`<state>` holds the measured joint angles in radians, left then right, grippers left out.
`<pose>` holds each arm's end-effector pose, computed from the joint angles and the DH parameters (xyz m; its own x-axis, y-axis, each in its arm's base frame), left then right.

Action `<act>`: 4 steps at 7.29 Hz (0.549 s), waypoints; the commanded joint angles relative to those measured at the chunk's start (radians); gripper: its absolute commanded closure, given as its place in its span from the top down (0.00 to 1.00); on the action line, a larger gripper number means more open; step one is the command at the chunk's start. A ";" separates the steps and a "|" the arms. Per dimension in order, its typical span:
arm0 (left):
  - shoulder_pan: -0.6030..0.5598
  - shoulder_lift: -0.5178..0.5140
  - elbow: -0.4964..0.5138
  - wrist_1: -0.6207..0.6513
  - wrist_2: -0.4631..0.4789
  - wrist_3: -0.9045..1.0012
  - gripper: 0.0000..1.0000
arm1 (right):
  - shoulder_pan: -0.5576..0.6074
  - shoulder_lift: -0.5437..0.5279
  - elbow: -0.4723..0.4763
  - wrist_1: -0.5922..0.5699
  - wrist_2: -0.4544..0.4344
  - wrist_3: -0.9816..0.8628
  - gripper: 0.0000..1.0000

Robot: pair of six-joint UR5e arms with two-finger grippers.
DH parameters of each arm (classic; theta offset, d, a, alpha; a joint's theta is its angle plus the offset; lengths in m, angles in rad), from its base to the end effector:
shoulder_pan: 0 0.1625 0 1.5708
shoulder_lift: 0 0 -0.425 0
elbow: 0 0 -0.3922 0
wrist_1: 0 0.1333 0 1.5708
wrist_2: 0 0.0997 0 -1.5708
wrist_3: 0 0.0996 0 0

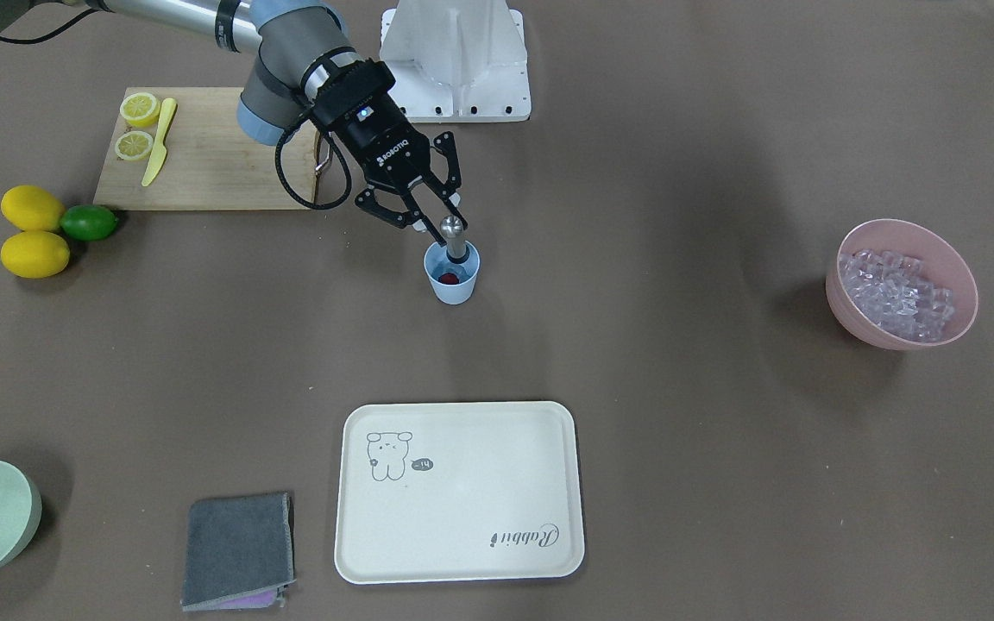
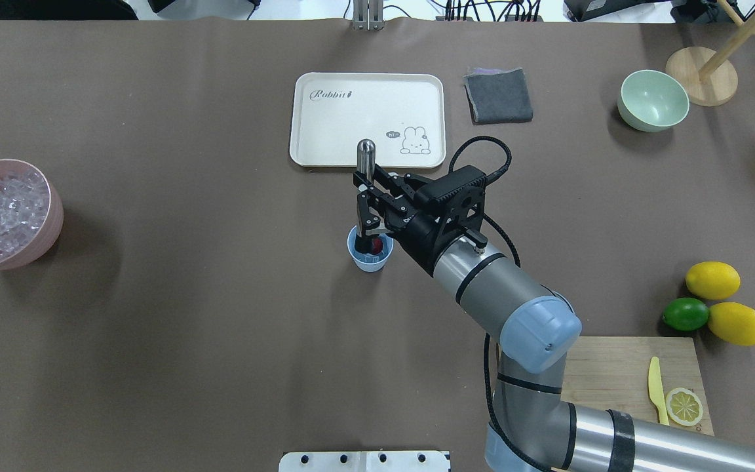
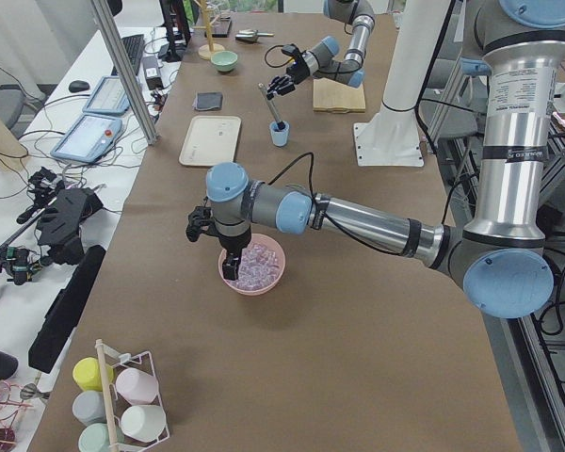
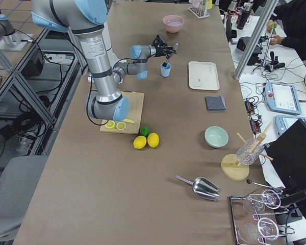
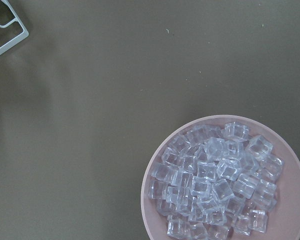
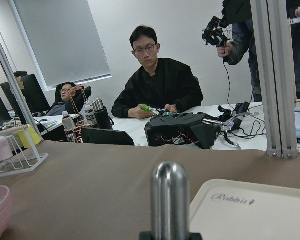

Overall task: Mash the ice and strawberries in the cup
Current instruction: 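Press the muddler down into the cup with the right gripper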

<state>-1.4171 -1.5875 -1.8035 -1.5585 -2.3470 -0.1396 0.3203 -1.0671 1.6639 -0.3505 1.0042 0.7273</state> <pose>0.0139 -0.5046 0.5363 0.6941 0.1356 -0.7070 -0.0528 0.9890 0.1379 -0.4981 -0.3620 0.1971 0.4136 -0.5268 0.7425 -0.6780 0.3661 0.6374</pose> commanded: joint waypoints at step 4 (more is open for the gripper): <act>-0.002 0.015 -0.007 -0.003 -0.002 0.002 0.98 | 0.000 -0.001 -0.042 0.007 -0.003 -0.051 0.00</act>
<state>-1.4179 -1.5741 -1.8081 -1.5603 -2.3473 -0.1381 0.3255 -1.0683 1.6605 -0.3476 1.0019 0.6729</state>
